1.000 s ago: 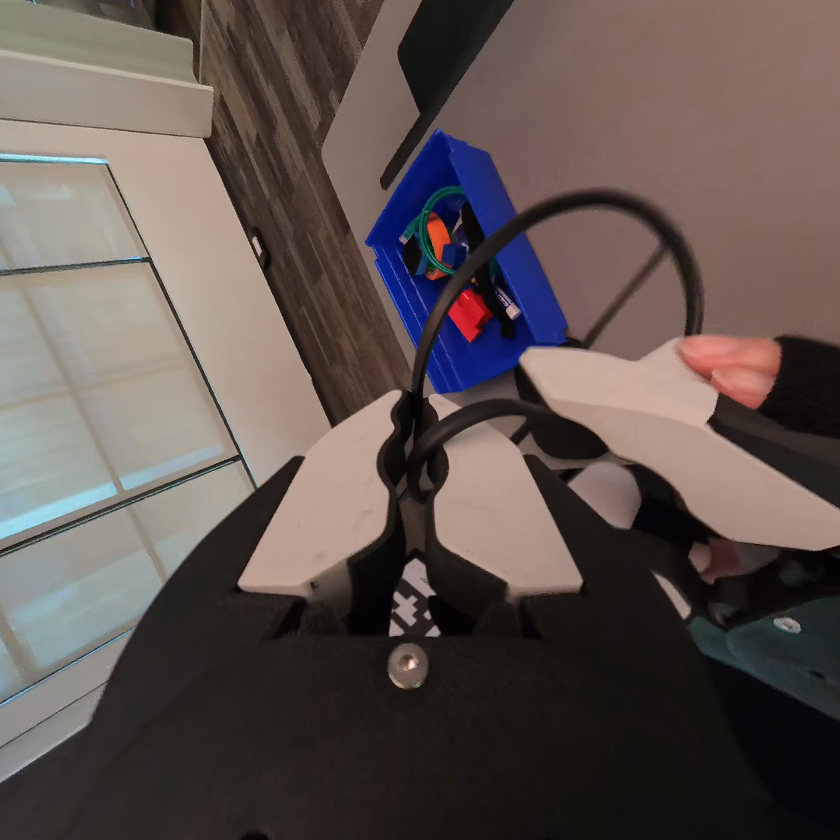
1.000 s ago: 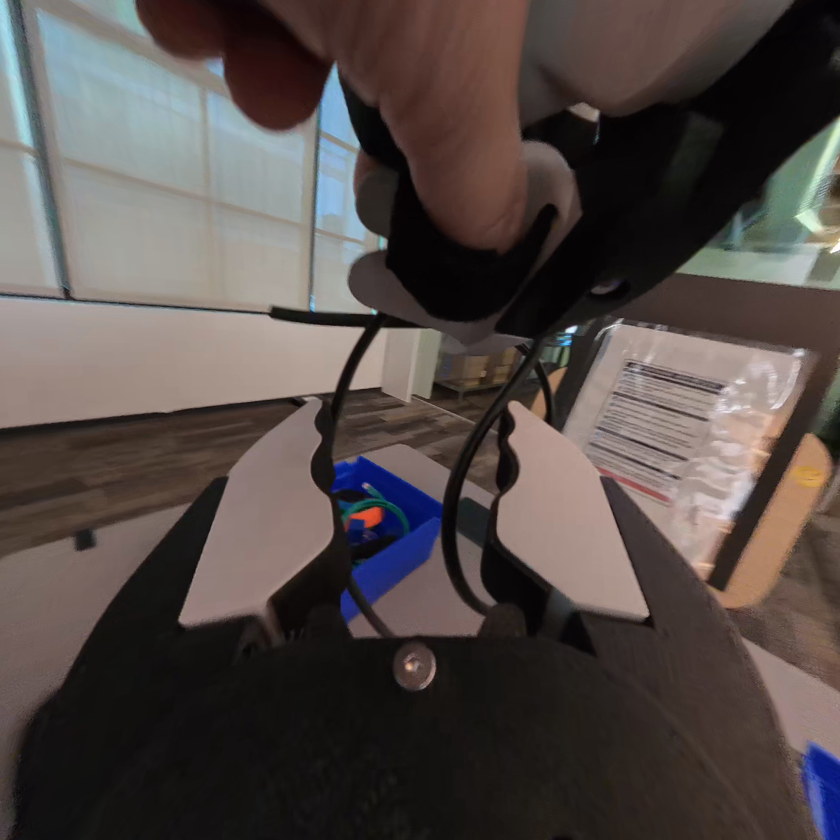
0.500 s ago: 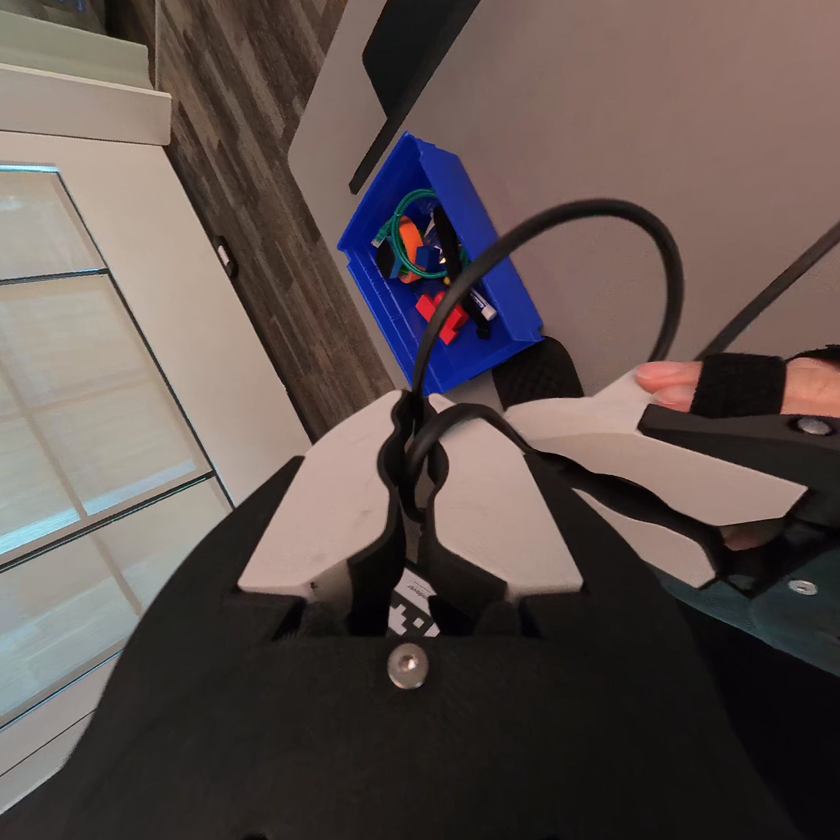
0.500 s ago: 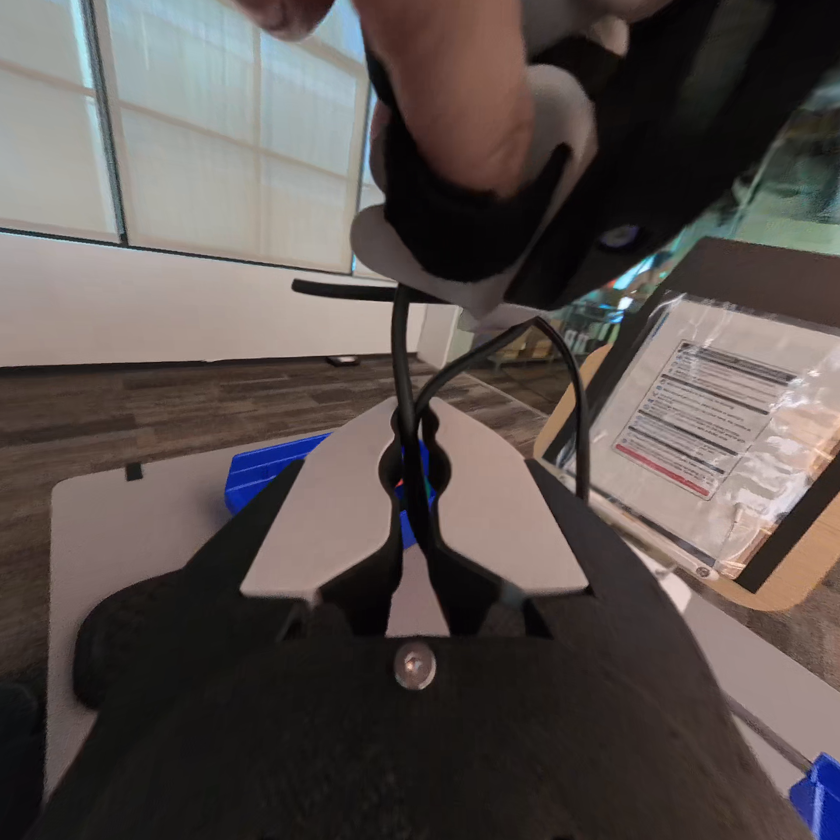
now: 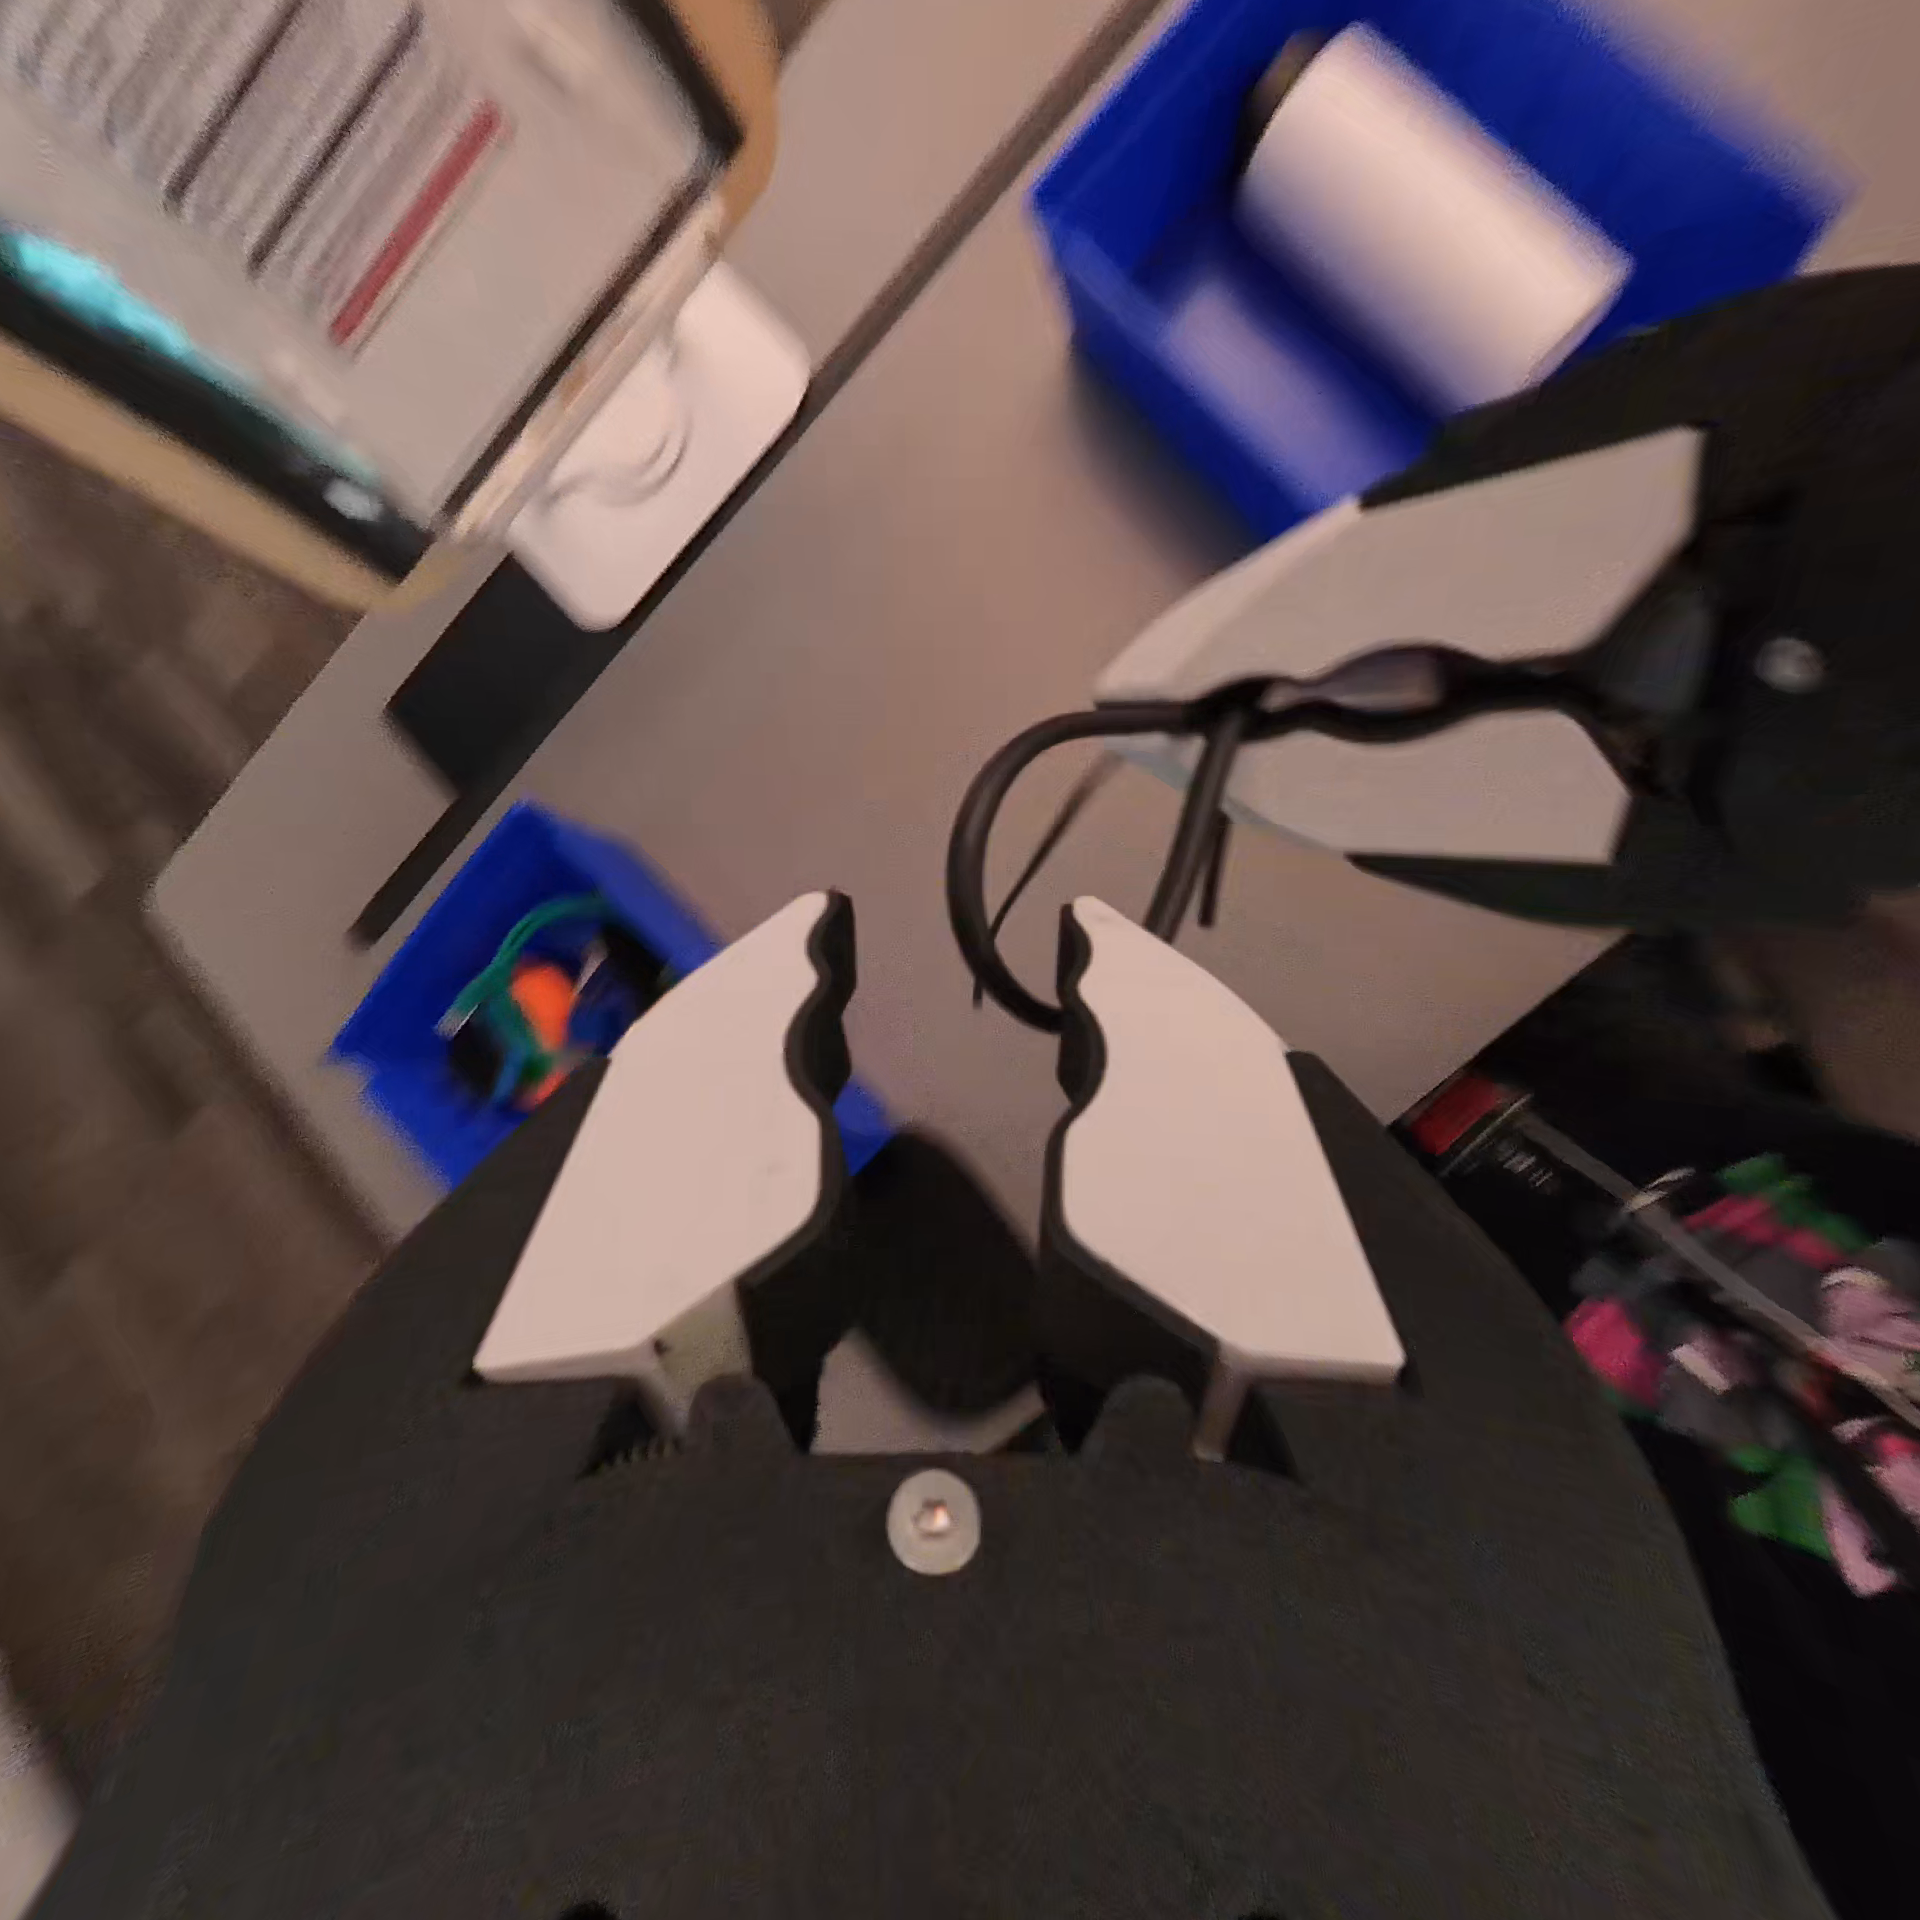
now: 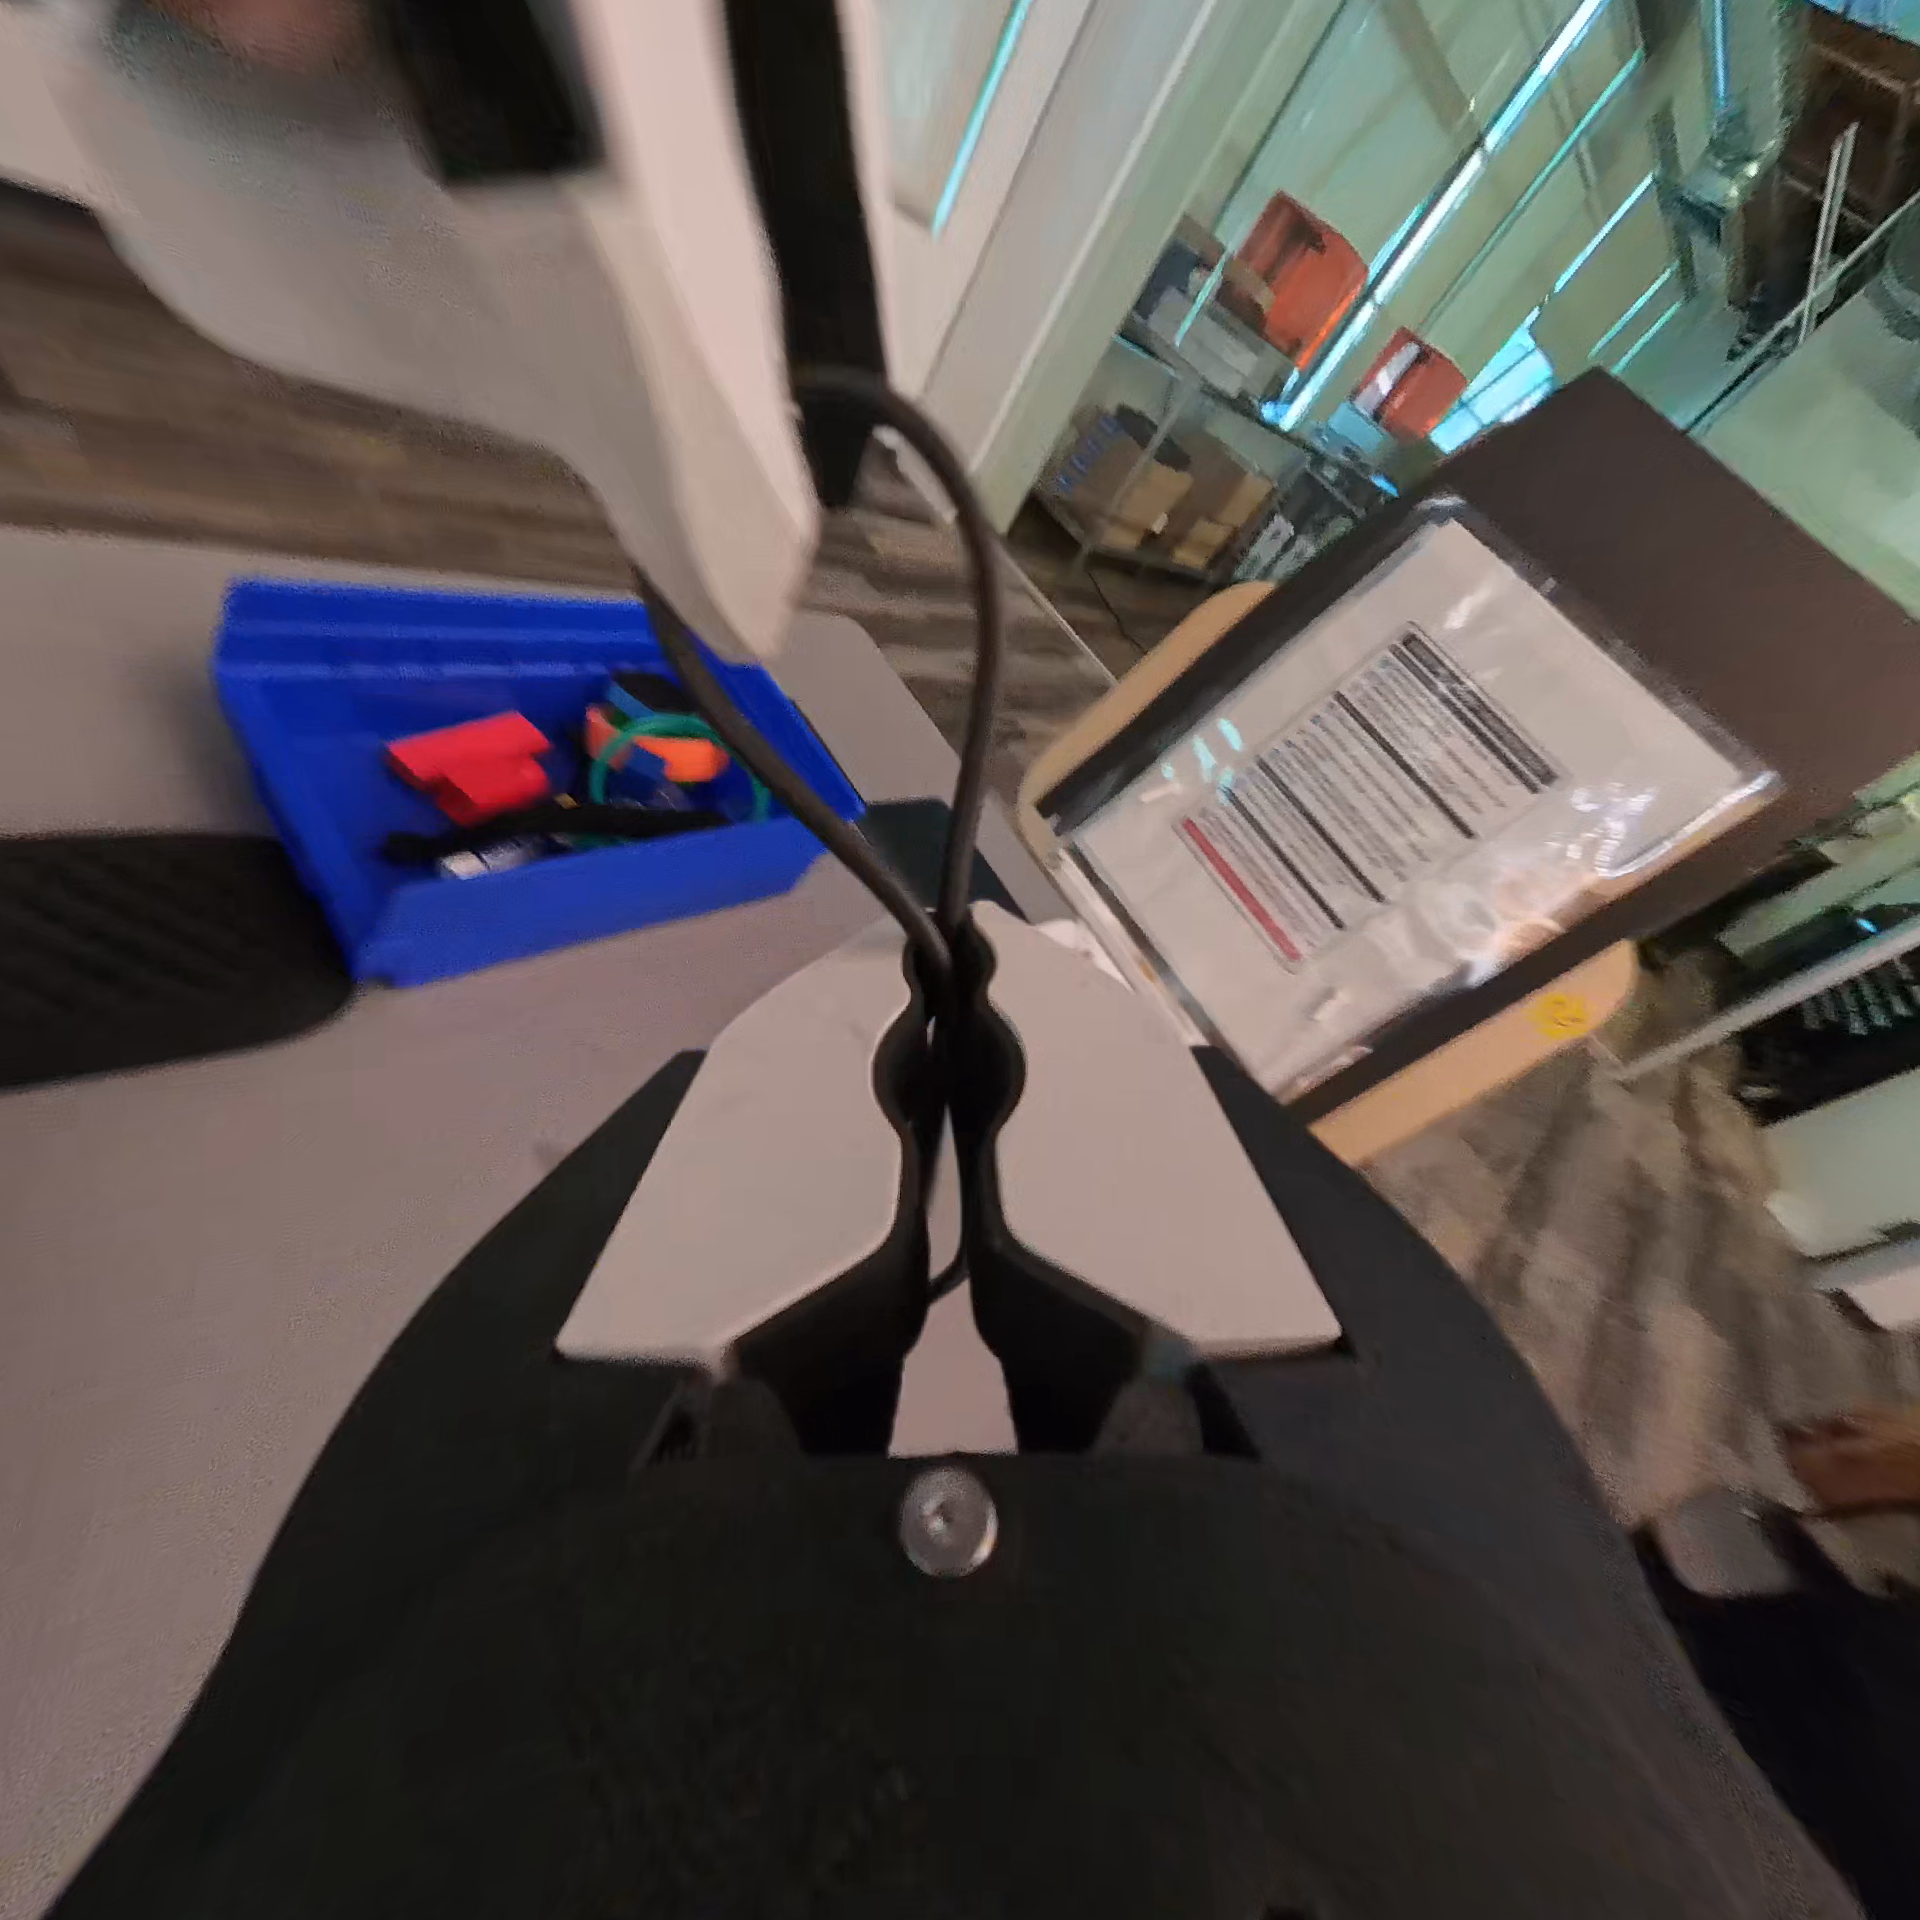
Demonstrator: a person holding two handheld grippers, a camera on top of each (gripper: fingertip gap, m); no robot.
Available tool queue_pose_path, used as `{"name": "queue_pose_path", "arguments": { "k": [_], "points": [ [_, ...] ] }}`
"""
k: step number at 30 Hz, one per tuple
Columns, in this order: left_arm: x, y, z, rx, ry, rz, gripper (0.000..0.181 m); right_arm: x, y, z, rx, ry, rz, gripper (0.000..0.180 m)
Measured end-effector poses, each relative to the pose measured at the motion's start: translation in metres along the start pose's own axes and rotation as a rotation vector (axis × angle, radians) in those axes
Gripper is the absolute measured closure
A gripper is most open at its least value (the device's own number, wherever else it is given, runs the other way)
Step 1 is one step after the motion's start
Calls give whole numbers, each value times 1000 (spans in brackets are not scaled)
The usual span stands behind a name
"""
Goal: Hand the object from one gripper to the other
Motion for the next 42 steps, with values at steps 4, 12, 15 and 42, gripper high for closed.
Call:
{"name": "queue_pose_path", "arguments": {
  "k": [4,12,15,42],
  "points": [
    [2,14,26,69,-364,235,128,20,-37,-23,99,96,-20,177],
    [-79,22,80,24,-754,568,95,84,-87,-85,174,272,76,177],
    [-110,22,80,9,-800,535,84,98,-90,-96,152,299,43,177],
    [-13,-94,75,-864,-1084,822,111,159,52,-130,556,-46,-843,176]
  ]
}}
Point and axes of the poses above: each gripper's, where its closed fingertips meet, x back along the fingers, z out of its underside, y = z × x across the jaws, the point moved 8 cm from there along x, back along the fingers, and after that the axes turned 13 degrees about y, right-handed, at the moved point
